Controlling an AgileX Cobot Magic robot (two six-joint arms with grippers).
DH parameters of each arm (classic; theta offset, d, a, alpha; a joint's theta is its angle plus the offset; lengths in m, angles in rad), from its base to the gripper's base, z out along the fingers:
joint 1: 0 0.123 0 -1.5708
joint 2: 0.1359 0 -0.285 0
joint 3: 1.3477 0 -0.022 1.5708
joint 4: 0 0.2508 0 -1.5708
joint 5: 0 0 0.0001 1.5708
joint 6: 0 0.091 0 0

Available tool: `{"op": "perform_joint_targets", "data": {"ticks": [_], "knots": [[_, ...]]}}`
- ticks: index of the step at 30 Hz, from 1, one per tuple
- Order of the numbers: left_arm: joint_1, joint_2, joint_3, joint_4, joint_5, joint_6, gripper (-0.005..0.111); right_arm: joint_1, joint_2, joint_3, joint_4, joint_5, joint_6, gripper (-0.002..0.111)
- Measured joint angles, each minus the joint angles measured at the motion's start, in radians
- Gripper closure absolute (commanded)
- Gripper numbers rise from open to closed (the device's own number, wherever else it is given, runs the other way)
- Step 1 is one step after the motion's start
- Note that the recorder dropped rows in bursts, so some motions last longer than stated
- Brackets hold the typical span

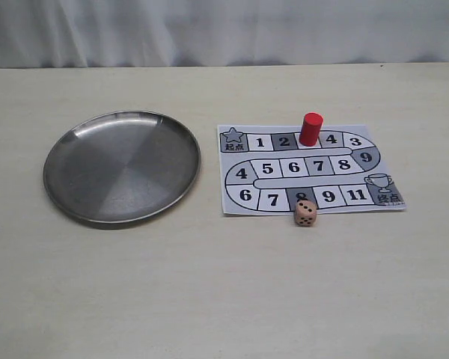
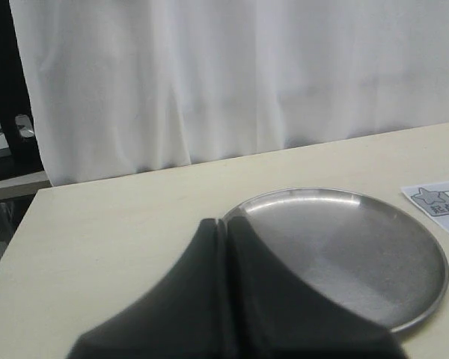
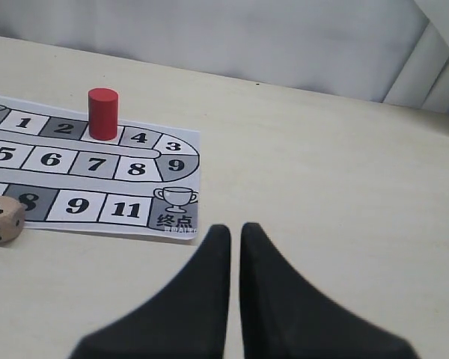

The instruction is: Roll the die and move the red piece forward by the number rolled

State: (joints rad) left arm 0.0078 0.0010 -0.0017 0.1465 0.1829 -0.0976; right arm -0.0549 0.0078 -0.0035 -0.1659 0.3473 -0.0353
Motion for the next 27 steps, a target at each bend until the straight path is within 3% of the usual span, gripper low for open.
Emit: {"op": "perform_joint_targets", "data": {"ticks": [27], "knots": [[0.0, 0.0, 0.0, 0.0, 0.0, 0.0, 0.107, 0.0, 0.0, 0.0, 0.075, -0.01, 0.0, 0.104]]}}
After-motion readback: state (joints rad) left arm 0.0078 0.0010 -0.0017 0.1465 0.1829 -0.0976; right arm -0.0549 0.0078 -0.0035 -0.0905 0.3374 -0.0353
